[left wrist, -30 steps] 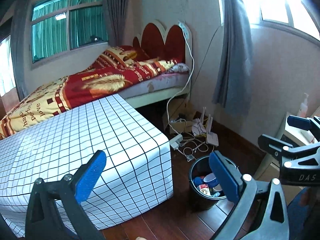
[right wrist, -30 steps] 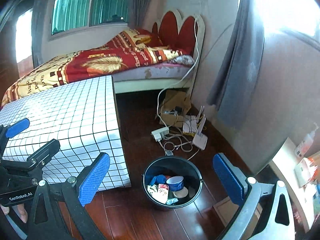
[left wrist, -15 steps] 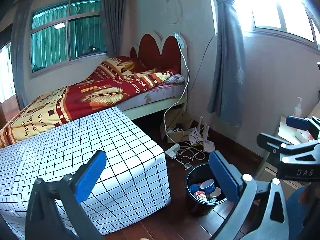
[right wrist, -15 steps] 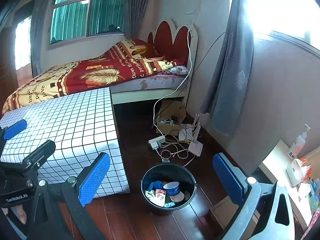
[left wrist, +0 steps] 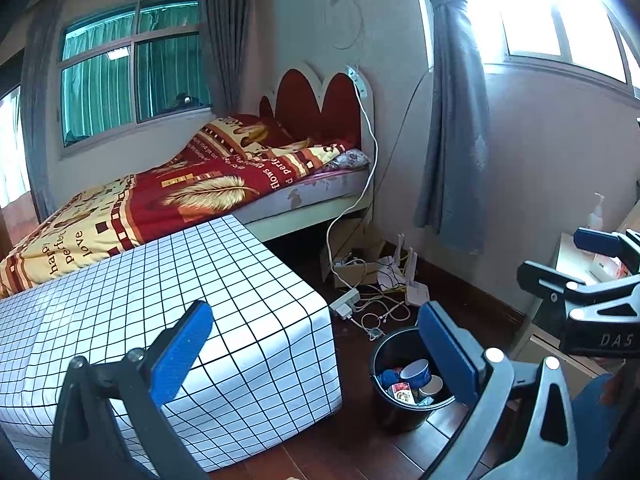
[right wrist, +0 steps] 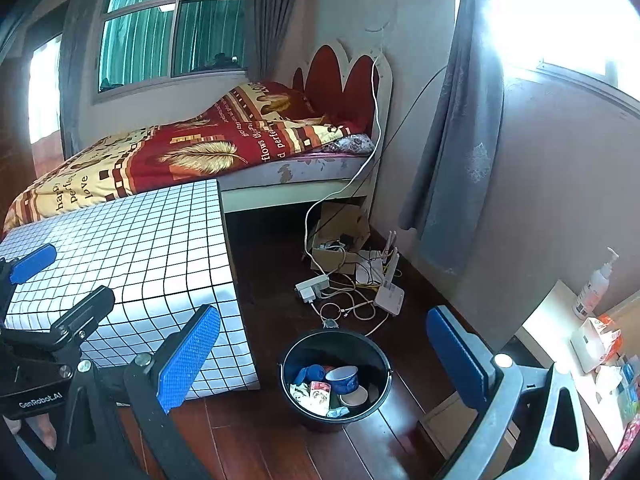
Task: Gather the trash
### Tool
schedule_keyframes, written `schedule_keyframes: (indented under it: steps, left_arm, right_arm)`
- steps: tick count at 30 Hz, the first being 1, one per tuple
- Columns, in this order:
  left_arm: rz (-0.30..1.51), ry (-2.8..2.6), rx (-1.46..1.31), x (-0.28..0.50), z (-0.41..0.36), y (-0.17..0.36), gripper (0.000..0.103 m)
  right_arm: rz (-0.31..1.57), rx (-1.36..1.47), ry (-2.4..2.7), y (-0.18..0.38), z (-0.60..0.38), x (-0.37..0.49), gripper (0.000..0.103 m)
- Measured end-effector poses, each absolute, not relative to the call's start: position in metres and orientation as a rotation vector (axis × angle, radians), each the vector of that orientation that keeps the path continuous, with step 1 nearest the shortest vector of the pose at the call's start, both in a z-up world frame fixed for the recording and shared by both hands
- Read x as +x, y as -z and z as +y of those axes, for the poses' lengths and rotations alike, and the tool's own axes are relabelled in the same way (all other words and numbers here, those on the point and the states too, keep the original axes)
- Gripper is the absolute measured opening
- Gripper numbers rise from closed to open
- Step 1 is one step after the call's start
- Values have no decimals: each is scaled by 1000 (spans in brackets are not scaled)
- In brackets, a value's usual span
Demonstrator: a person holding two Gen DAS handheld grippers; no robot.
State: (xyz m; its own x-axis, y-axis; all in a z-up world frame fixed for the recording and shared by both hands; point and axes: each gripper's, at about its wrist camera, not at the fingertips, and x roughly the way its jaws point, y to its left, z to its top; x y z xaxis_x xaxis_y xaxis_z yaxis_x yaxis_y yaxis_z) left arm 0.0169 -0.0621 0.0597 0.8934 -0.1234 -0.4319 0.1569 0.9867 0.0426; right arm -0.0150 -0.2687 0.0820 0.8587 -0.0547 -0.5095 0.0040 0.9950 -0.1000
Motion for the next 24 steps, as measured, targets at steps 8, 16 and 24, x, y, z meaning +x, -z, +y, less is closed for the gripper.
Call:
schedule_keyframes:
  steps: [8, 16, 24]
  left_arm:
    - [441, 149, 75, 17, -59, -60, 103]
    - [450, 148, 78, 18, -59, -60, 103]
    - [450, 153, 78, 18, -60, -60, 103]
  right_arm:
    - [534, -94, 34, -84, -270, -17, 103]
    - [535, -88, 30, -84, -272, -18, 103]
    - [533, -88, 34, -85, -274, -19, 103]
